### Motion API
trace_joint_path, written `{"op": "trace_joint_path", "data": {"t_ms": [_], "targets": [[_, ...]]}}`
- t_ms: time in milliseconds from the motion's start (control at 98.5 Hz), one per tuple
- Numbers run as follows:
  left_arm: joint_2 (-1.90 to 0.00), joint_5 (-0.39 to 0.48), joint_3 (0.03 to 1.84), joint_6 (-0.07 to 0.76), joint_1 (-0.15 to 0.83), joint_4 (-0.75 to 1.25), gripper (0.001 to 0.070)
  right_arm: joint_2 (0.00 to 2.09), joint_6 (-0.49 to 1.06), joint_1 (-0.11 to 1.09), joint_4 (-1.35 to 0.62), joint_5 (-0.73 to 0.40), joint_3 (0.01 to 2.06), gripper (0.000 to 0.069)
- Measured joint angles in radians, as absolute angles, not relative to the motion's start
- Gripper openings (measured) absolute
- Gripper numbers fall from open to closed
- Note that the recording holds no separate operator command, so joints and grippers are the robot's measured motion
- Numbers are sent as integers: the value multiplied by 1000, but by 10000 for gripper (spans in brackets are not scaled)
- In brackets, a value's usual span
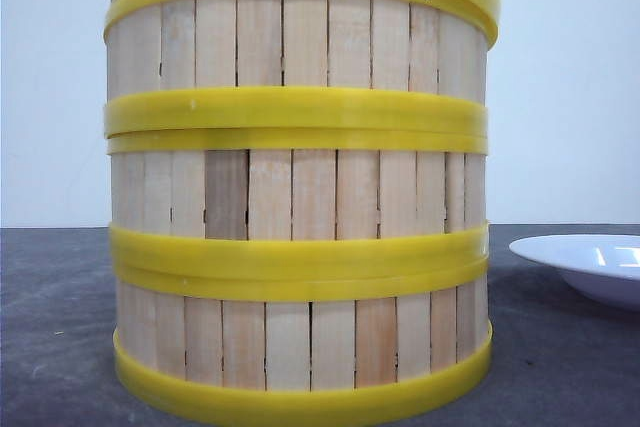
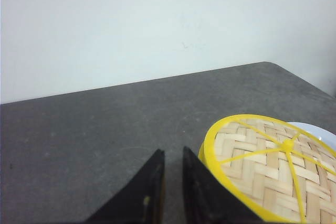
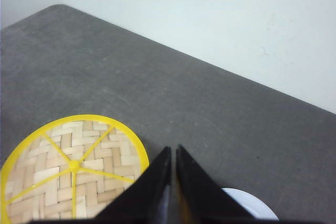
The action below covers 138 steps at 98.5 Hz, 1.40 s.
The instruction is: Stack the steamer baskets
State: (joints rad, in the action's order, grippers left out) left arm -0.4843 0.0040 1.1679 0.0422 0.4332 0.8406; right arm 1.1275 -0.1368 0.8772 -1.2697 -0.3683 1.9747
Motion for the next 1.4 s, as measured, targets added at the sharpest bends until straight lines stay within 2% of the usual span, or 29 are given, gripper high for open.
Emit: {"op": "trace_joint_path", "data": {"t_ms": [761, 914, 1015, 1168, 1401], "targets": [[-484, -9, 1168, 34, 433, 841, 34, 1127, -138, 877, -1268, -368, 1975, 9], [-482, -22, 1146, 16, 378, 812, 34, 1127, -138, 877, -1268, -368, 1975, 9], [-462, -21, 1044, 14, 302, 719, 34, 1127, -138, 877, -1268, -368, 1975, 9], [-372, -21, 772, 12, 175, 495, 34, 1127, -138, 877, -1268, -368, 1975, 9], [-231, -22, 396, 27, 67, 254, 34, 1127, -138, 877, -1268, -368, 1975, 9]]}}
